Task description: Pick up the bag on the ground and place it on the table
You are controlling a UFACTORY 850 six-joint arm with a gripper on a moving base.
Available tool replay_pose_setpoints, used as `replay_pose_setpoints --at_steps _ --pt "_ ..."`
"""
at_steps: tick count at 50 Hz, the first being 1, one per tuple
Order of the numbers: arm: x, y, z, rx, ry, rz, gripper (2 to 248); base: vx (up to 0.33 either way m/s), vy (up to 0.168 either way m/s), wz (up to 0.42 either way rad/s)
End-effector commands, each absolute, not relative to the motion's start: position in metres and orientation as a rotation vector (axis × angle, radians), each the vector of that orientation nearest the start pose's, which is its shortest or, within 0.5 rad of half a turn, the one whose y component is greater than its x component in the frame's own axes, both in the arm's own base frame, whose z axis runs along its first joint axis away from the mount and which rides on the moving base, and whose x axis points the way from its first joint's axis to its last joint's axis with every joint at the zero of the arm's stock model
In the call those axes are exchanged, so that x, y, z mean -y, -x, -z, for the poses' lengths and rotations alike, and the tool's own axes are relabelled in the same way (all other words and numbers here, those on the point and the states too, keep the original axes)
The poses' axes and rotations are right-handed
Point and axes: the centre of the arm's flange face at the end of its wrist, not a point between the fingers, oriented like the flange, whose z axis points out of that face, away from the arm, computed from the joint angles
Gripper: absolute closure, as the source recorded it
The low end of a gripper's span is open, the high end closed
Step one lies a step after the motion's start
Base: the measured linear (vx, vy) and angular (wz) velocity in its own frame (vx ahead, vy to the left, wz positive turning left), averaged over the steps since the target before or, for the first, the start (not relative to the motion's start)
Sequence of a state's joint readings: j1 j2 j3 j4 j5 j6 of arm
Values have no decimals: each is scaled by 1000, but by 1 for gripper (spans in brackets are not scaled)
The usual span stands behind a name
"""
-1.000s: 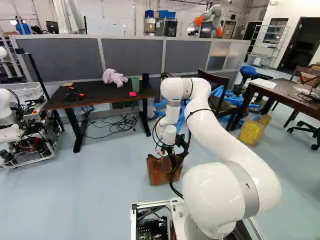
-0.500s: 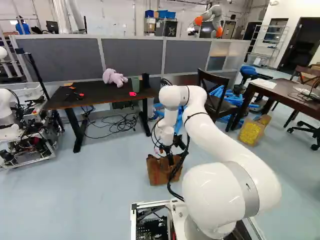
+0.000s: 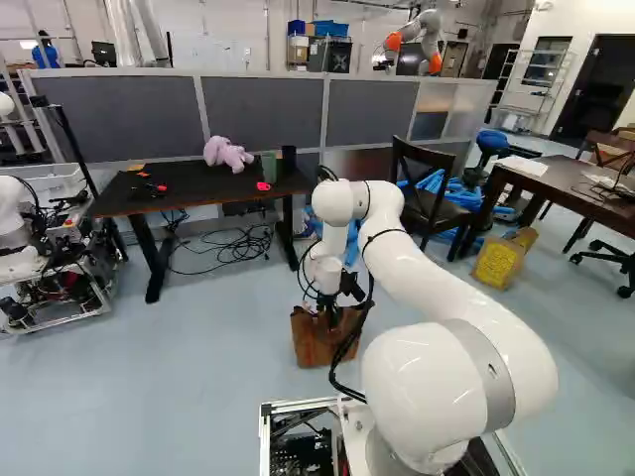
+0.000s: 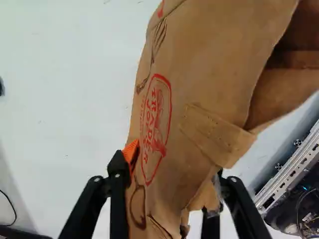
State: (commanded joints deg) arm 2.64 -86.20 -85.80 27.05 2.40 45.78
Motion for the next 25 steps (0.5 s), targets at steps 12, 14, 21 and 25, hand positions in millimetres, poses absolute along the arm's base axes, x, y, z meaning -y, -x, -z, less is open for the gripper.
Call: replay_pose_setpoints --at_steps 12,14,21,25 --pt "-23 -538 127 -1804 2567 56 178 0 0 0" --pt "-23 -538 127 -1804 2567 56 178 0 0 0" --pt "-23 -538 127 -1804 2567 56 229 0 0 0" --pt "-23 -538 127 -1804 2567 56 229 0 0 0"
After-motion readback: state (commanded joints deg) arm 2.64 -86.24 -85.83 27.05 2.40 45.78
